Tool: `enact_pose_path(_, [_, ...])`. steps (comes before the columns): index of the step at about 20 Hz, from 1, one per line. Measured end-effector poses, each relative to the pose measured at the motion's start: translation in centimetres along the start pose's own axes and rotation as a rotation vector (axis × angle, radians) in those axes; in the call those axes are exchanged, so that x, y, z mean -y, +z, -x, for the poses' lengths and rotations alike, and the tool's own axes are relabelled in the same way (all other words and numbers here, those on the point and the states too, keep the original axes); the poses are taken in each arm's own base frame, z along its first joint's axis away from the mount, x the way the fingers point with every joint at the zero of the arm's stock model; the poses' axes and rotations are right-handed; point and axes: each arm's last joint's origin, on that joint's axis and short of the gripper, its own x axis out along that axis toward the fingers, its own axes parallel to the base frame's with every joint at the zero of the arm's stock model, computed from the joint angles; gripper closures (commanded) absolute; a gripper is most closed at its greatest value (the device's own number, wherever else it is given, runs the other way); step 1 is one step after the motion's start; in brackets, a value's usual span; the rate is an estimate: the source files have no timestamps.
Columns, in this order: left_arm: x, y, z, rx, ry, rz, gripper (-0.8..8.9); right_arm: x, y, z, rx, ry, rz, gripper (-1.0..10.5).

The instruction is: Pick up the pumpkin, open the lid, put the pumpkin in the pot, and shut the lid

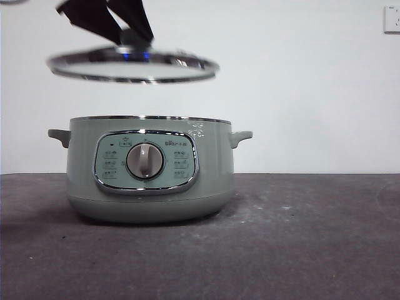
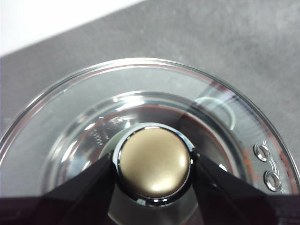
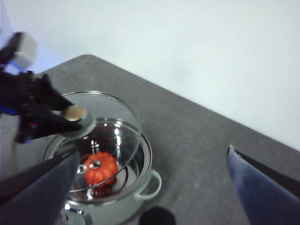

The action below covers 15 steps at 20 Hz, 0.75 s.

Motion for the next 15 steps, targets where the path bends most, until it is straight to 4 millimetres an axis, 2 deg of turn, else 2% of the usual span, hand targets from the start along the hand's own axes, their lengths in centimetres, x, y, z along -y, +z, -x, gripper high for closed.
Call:
enact_pose_path(6, [-0.6,-1.0,-4.5,-0.048,-0.014,0.006,8.22,0.0,-0.7,0.4,-0.064,0.009,0.004,3.5])
enact_pose_path(15, [-0.9,-1.8,-6.5,-0.081,-0.014,0.008,8.22,0.0,-0.8,0.4,-0.074,0.010,0.002,3.5])
